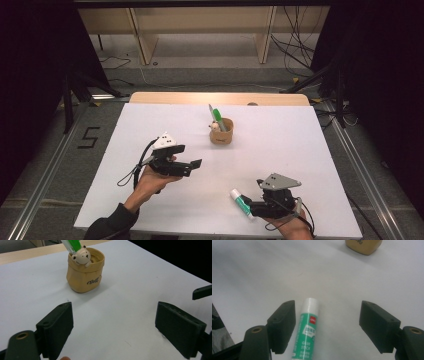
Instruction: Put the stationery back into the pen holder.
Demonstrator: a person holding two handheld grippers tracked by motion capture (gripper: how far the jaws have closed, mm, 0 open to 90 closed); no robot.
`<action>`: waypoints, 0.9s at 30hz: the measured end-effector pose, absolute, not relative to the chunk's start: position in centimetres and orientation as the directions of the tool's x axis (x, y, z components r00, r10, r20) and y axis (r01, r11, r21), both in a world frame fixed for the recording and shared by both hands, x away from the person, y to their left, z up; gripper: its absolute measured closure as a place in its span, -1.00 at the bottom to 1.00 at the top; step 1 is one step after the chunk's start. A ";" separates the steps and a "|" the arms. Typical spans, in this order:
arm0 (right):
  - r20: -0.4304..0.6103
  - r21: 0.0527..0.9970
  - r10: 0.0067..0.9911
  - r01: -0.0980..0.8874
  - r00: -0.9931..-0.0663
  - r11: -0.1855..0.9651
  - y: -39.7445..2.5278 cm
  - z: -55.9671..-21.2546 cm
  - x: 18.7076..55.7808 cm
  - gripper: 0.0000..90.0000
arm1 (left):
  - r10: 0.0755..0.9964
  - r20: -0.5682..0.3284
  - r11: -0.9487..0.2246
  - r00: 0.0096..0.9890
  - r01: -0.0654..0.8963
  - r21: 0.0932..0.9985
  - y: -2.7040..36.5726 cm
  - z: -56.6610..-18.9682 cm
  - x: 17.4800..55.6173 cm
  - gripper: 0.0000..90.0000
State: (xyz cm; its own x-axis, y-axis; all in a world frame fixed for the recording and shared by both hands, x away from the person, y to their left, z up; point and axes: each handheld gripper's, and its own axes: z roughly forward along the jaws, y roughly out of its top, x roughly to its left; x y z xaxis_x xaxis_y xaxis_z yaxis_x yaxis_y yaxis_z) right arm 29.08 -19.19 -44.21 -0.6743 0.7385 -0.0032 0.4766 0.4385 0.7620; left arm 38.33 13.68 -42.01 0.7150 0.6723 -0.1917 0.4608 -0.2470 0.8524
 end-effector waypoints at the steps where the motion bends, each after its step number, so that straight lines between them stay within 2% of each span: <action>1: -0.003 0.762 0.738 0.477 -0.674 0.438 -19.2 -44.2 29.1 -0.33 | 0.672 -0.192 -0.247 0.715 0.461 0.852 13.7 -42.0 38.3 -0.68; 3: 0.005 0.751 0.741 0.491 -0.672 0.440 -19.1 -44.2 29.1 -0.33 | 0.657 -0.207 -0.234 0.724 0.457 0.858 14.1 -42.1 37.8 -0.68; 8: 0.021 0.727 0.731 0.512 -0.683 0.457 -18.6 -44.2 29.2 -0.32 | 0.651 -0.165 -0.256 0.741 0.419 0.871 14.8 -42.5 36.3 -0.68; 15: 0.023 0.710 0.733 0.527 -0.680 0.467 -17.8 -43.9 29.0 -0.27 | 0.646 -0.167 -0.253 0.745 0.416 0.873 15.6 -43.2 35.2 -0.68; 27: 0.075 0.621 0.734 0.608 -0.675 0.495 -16.5 -44.1 30.0 -0.17 | 0.654 -0.186 -0.210 0.734 0.412 0.887 17.2 -44.1 33.5 -0.68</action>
